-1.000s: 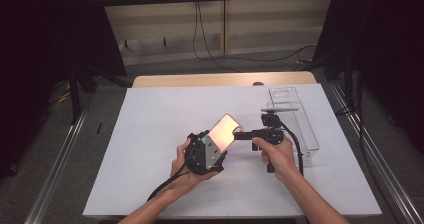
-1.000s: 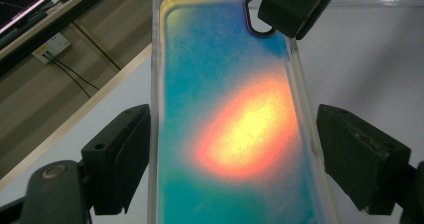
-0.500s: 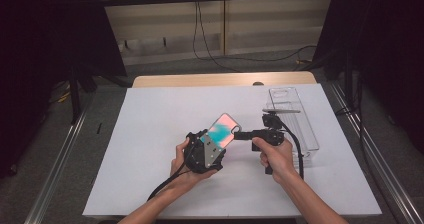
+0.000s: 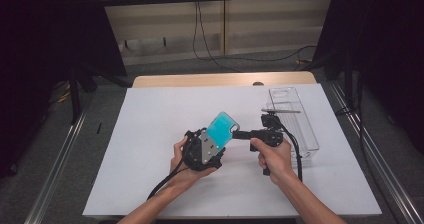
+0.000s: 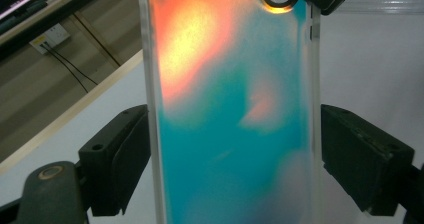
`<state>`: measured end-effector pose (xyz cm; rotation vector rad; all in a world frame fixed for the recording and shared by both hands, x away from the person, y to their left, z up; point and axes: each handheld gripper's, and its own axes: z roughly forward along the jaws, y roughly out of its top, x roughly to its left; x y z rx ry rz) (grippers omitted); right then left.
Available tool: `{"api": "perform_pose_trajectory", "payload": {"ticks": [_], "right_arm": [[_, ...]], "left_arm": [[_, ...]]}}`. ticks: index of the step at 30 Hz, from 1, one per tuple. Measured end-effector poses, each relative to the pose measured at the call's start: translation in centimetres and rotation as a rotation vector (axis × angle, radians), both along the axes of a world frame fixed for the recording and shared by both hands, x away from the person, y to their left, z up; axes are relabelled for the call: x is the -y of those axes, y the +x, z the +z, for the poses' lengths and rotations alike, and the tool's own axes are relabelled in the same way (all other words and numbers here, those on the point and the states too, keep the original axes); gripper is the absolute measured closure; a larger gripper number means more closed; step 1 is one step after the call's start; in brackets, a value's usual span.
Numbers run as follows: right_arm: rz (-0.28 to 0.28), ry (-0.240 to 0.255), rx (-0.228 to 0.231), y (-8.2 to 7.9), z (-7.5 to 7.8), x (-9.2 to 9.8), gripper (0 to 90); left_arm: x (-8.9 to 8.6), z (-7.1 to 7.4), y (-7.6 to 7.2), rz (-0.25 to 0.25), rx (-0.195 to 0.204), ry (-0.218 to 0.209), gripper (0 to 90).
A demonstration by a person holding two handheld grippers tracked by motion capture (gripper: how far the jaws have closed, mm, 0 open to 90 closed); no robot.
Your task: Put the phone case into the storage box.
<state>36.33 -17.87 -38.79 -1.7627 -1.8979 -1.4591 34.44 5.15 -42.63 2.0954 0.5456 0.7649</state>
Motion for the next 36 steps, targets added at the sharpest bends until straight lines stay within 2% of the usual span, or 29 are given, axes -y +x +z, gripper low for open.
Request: {"api": "perform_pose_trajectory", "payload": {"ticks": [2, 3, 4, 12, 15, 19, 22, 25, 29, 31, 34, 36], "right_arm": [[-0.003, -0.012, 0.012, -0.1, 0.1, 0.0, 86.4], [0.002, -0.005, 0.018, -0.1, 0.1, 0.0, 86.5], [0.001, -0.008, 0.015, -0.1, 0.2, 0.0, 86.5], [-0.016, -0.024, 0.031, 0.1, 0.3, 0.4, 86.5], [-0.021, -0.023, 0.041, 0.1, 0.4, 0.7, 86.5], [-0.029, -0.038, 0.064, 0.0, 0.6, 0.9, 86.4], [-0.037, -0.05, 0.077, 0.0, 0.8, 1.0, 86.4], [-0.044, -0.062, 0.095, 0.0, 1.1, 1.2, 86.5], [-0.055, -0.074, 0.119, -0.1, 1.5, 1.7, 86.4], [-0.064, -0.083, 0.13, -0.1, 1.6, 1.9, 86.4], [-0.077, -0.104, 0.143, 0.0, 1.7, 2.2, 86.4], [-0.084, -0.115, 0.151, 0.0, 1.7, 2.4, 86.4]], "left_arm": [[-0.1, -0.2, 0.4, -0.001, -0.052, -0.02, 15.9], [-0.2, -0.2, 0.5, -0.003, -0.062, -0.018, 10.9], [-0.2, -0.2, 0.6, 0.005, -0.061, -0.016, 9.7], [-0.6, 0.0, 0.8, -0.026, -0.085, -0.066, 5.2], [-0.7, 0.1, 1.0, -0.031, -0.133, -0.088, 4.8], [-1.1, 0.3, 1.2, -0.035, -0.175, -0.113, 5.2], [-1.4, 0.5, 1.1, -0.04, -0.161, -0.128, 4.3], [-1.7, 0.7, 1.1, -0.048, -0.169, -0.143, 2.9], [-2.1, 0.6, 0.9, -0.022, -0.127, -0.112, 2.6], [-2.3, 0.5, 0.7, -0.029, -0.109, -0.104, 2.6], [-2.5, 0.4, 0.7, -0.053, -0.146, -0.098, 2.6], [-2.6, 0.2, 0.6, -0.043, -0.14, -0.102, 2.6]]}}
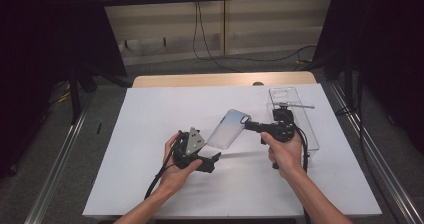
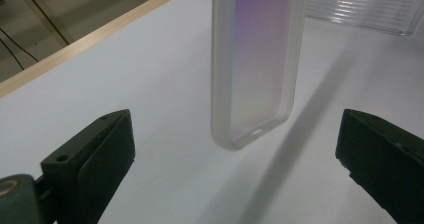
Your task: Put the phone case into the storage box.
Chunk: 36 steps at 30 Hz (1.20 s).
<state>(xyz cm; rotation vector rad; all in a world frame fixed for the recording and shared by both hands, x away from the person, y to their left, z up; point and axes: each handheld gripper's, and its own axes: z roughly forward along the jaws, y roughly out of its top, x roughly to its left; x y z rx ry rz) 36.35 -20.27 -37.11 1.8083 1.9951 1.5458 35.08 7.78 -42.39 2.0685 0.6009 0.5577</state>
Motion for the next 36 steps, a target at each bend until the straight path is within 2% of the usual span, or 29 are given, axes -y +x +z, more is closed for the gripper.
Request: {"api": "perform_pose_trajectory", "payload": {"ticks": [5, 8, 11, 13, 16, 17, 18, 20, 25, 29, 33, 36], "right_arm": [[-0.023, -0.009, 0.019, 0.0, 0.3, 0.6, 86.4], [-0.03, 0.001, 0.025, 0.0, 0.4, 1.0, 86.5], [-0.035, -0.003, 0.037, -0.1, 0.7, 1.5, 86.4], [-0.04, -0.003, 0.052, -0.1, 0.8, 1.8, 86.4], [-0.048, -0.01, 0.076, -0.2, 1.1, 2.3, 86.4], [-0.052, -0.012, 0.078, -0.2, 1.2, 2.4, 86.4], [-0.052, -0.015, 0.085, -0.3, 1.2, 2.5, 86.4], [-0.058, -0.023, 0.091, -0.3, 1.4, 2.7, 86.5], [-0.07, -0.032, 0.114, -0.4, 1.7, 3.2, 86.4], [-0.065, -0.039, 0.144, -0.5, 2.1, 3.5, 86.4], [-0.067, -0.047, 0.178, -0.6, 2.5, 3.7, 86.4], [-0.07, -0.063, 0.188, -0.7, 2.7, 3.8, 86.4]], "left_arm": [[-0.6, -0.5, 0.1, 0.042, 0.01, -0.006, 3.1], [-1.1, -0.5, 0.3, 0.08, 0.018, -0.032, 4.0], [-1.5, -0.3, 0.3, 0.092, 0.032, -0.049, 4.1], [-1.9, -0.2, 0.5, 0.09, 0.032, -0.088, 4.1], [-2.2, 0.1, 0.5, 0.1, 0.049, -0.108, 3.5], [-2.4, 0.2, 0.5, 0.095, 0.029, -0.14, 3.6], [-2.6, 0.2, 0.4, 0.094, 0.021, -0.153, 3.6], [-2.9, 0.3, 0.2, 0.106, 0.032, -0.176, 3.6], [-4.3, 0.2, -0.1, 0.127, 0.02, -0.258, 4.7], [-5.3, 0.7, -0.7, 0.147, 0.038, -0.266, 5.0], [-6.6, 1.1, -1.2, 0.146, 0.081, -0.272, 3.8], [-7.8, 1.2, -1.4, 0.181, 0.08, -0.317, 3.9]]}}
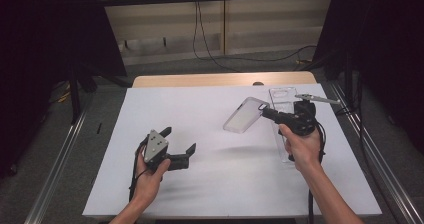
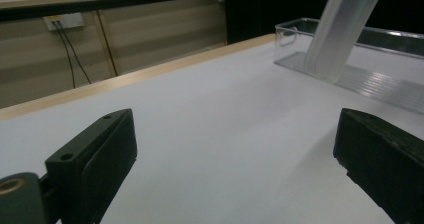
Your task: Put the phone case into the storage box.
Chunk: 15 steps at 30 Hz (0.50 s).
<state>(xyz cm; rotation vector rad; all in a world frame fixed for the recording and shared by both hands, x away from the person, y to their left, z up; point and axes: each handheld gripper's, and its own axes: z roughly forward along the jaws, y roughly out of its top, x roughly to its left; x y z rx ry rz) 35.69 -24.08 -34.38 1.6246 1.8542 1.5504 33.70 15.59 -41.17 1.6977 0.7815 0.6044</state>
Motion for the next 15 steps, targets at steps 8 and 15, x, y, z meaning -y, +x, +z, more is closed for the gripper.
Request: {"api": "perform_pose_trajectory", "payload": {"ticks": [8, 15], "right_arm": [[-0.026, -0.022, 0.033, 0.1, 1.0, 0.9, 86.4], [-0.052, -0.056, 0.047, 0.4, 1.5, 1.8, 86.4]], "left_arm": [[-3.3, 0.1, -0.2, 0.079, 0.048, 0.024, 3.5], [-5.4, -0.6, -0.8, 0.086, 0.05, 0.033, 4.0]]}}
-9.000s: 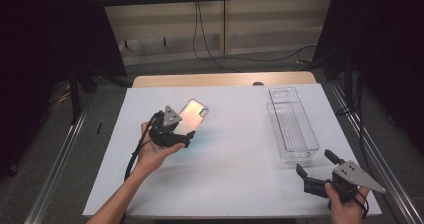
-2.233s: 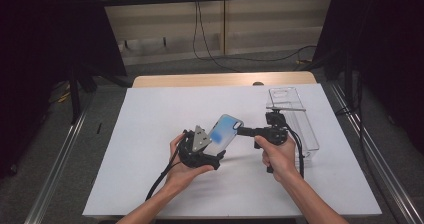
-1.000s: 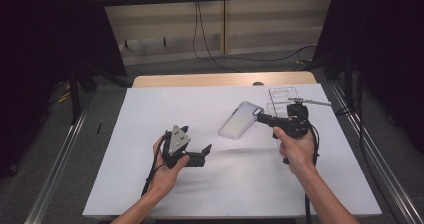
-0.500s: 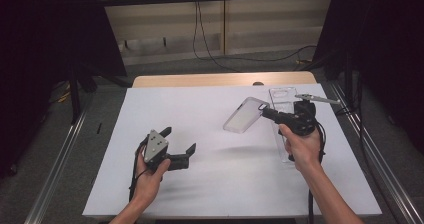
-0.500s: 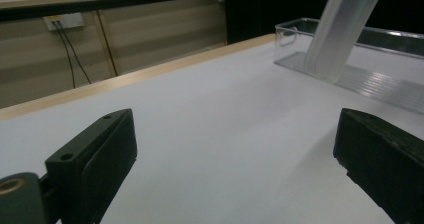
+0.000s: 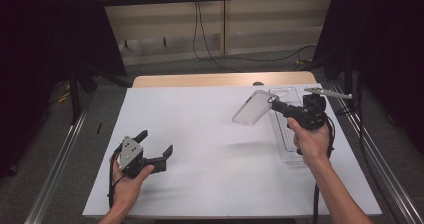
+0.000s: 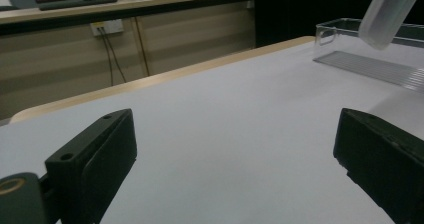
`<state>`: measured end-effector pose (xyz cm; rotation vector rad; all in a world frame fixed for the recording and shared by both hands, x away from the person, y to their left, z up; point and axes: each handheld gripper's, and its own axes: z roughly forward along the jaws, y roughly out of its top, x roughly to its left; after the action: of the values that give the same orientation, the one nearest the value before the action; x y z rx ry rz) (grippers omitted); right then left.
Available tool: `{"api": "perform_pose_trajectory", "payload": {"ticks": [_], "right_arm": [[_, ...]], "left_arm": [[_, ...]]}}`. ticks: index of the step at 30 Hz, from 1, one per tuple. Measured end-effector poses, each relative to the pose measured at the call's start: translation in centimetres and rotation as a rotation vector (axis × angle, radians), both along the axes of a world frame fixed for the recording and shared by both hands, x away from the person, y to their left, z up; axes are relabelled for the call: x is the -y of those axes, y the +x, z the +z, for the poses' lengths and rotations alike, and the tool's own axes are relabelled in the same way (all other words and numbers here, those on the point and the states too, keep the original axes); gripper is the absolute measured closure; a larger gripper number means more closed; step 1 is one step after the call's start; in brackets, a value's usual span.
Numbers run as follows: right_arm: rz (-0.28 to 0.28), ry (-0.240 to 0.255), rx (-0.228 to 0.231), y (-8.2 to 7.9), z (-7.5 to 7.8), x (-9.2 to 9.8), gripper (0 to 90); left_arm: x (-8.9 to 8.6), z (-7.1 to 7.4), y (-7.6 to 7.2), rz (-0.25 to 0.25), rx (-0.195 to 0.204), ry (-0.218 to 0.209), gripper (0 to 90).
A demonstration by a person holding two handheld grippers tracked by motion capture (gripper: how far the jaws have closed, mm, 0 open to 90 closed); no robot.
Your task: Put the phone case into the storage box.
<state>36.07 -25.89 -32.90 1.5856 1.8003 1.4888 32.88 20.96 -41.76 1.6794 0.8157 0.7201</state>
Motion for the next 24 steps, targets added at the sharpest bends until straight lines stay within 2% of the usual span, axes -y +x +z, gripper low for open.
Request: {"api": "perform_pose_trajectory", "payload": {"ticks": [4, 7, 10, 16, 17, 19, 22, 24], "right_arm": [[-0.001, -0.017, 0.009, 0.2, 0.4, 0.3, 86.4], [-0.004, -0.03, 0.016, 0.4, 0.8, 0.6, 86.4], [-0.016, -0.045, 0.019, 0.7, 1.2, 0.9, 86.4], [-0.047, -0.079, 0.029, 1.0, 2.0, 1.7, 86.4], [-0.049, -0.082, 0.029, 1.0, 2.1, 1.8, 86.4], [-0.062, -0.091, 0.033, 1.2, 2.3, 2.1, 86.4], [-0.08, -0.105, 0.035, 1.4, 2.6, 2.6, 86.4], [-0.09, -0.11, 0.037, 1.6, 2.8, 2.9, 86.4]], "left_arm": [[-1.2, 1.1, -0.3, 0.043, 0.032, -0.041, 4.7], [-1.5, 1.0, -0.8, 0.061, 0.038, -0.043, 4.7], [-1.5, 0.4, -1.5, 0.049, 0.009, -0.05, 4.7], [-2.2, -0.1, -2.5, 0.051, 0.034, -0.037, 4.2], [-2.3, -0.3, -2.7, 0.054, 0.025, -0.04, 4.1], [-2.3, -0.6, -2.9, 0.045, 0.02, -0.04, 4.1], [-2.2, -0.6, -3.1, 0.039, 0.042, -0.037, 4.3], [-2.1, -0.7, -3.1, 0.038, 0.043, -0.035, 4.5]]}}
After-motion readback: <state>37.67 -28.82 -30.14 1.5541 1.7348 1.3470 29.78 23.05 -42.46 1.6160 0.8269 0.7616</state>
